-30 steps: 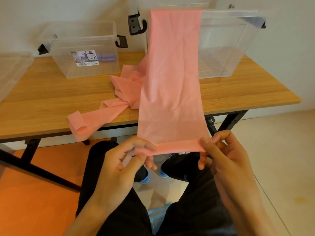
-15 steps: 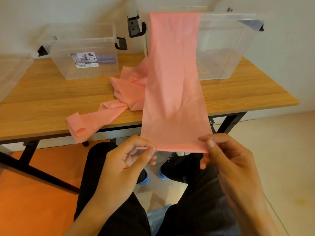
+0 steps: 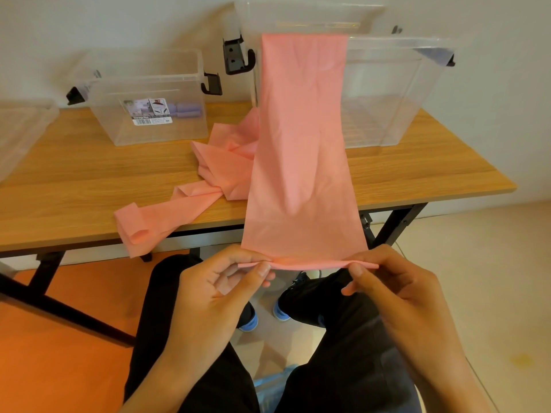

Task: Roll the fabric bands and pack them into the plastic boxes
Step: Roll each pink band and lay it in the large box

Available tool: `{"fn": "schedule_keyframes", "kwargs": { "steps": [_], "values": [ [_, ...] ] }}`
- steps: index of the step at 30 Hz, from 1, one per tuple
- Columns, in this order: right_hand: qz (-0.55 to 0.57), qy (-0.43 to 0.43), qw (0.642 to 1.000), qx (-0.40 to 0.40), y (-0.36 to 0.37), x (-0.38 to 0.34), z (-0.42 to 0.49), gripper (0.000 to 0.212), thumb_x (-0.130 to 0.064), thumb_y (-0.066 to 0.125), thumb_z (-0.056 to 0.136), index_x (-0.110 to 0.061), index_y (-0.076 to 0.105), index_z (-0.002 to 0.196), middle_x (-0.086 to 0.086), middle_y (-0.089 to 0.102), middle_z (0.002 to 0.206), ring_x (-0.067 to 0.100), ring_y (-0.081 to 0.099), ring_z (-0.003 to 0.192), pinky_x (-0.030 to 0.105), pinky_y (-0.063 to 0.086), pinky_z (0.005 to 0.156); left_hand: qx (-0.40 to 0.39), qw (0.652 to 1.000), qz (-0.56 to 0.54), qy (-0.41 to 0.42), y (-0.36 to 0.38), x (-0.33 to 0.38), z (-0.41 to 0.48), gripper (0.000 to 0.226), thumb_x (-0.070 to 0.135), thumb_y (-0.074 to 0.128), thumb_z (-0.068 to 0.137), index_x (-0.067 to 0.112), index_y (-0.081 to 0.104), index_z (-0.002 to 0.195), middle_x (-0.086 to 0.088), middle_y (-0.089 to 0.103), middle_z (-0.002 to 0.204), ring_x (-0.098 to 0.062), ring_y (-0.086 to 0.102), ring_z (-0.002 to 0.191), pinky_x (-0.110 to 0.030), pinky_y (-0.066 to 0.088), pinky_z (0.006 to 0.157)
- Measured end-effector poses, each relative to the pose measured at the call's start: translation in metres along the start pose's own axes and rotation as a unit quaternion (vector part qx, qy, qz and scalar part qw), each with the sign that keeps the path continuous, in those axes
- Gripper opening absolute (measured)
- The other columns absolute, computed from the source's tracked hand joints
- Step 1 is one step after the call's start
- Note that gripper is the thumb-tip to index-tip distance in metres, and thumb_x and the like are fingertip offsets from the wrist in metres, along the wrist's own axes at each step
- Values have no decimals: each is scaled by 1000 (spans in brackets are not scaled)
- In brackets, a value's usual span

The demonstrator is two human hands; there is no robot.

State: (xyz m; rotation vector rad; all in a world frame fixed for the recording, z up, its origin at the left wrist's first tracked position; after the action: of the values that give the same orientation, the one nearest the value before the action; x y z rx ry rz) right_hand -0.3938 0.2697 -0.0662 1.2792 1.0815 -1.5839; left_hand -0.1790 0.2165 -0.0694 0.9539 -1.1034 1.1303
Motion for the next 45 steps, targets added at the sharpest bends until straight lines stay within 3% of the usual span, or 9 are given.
{"fn": "schedule_keyframes", "kwargs": {
  "steps": [3,9,15,21,27,31,36,41,45],
  "values": [
    [1,-5,1000,14,1,0,3,19,-29,64,84,-13,72,93,5,69,87,21,69,79,20,56,73,7,1000,-9,-6,2,1,1,8,11,66,84,11,74,85,-7,75,84,-17,72,77,-18,55,74],
    [63,51,997,15,7,1,4,26,-29,61,87,-5,67,93,7,75,95,27,74,90,37,63,80,0,999,-34,-18,5,1,2,14,12,66,85,1,60,78,-10,75,91,-26,74,79,-19,54,75],
    [122,57,989,55,12,-3,7,30,-25,65,83,4,60,87,16,74,81,29,74,78,33,62,76,35,998,-45,-13,9,1,5,16,12,70,78,-2,62,77,-16,72,77,-17,70,68,-17,53,69],
    [158,53,983,79,14,-5,13,27,-17,69,79,1,57,95,17,72,76,27,71,64,28,60,61,47,997,-57,-4,10,-3,9,14,4,69,85,4,56,91,-10,67,74,-20,66,62,-22,54,66],
    [131,23,989,62,16,-3,13,13,-20,68,84,-16,68,97,16,68,76,27,64,59,33,59,59,5,998,37,41,9,-7,7,9,13,60,94,8,66,96,-2,62,67,-16,61,63,-19,50,74],
    [114,36,991,58,12,0,12,14,-21,69,82,-16,78,91,16,72,79,25,68,63,28,60,64,-3,999,44,30,6,-6,8,12,14,62,90,10,72,95,-2,66,68,-13,64,67,-16,50,75],
    [94,46,994,30,4,0,9,31,-12,75,74,-10,76,104,13,77,88,27,75,74,24,61,72,-17,1000,0,9,1,-3,9,17,10,73,77,14,78,92,-1,75,91,-18,73,85,-17,55,80],
    [58,20,998,28,3,-4,12,13,-23,69,80,-21,77,89,7,75,88,27,70,77,23,59,67,-29,999,32,31,2,-4,13,12,11,63,88,8,73,94,2,72,82,-15,69,75,-17,53,73],
    [82,36,996,22,6,-1,15,22,-26,64,84,-6,69,90,8,71,88,28,70,88,30,61,67,-51,998,26,14,6,-2,14,12,13,59,92,4,68,93,-1,74,88,-19,72,79,-17,54,73]
  ]
}}
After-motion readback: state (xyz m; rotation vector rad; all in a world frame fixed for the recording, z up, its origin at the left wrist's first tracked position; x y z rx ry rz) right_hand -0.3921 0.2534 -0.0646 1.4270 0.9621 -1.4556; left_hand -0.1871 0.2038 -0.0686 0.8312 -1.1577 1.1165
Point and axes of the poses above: each hand's wrist, its own z-axis towards the middle knuckle, its own y-axis out of the palm, x = y × z, the point moved 1 cm from there along z, towards the middle knuckle
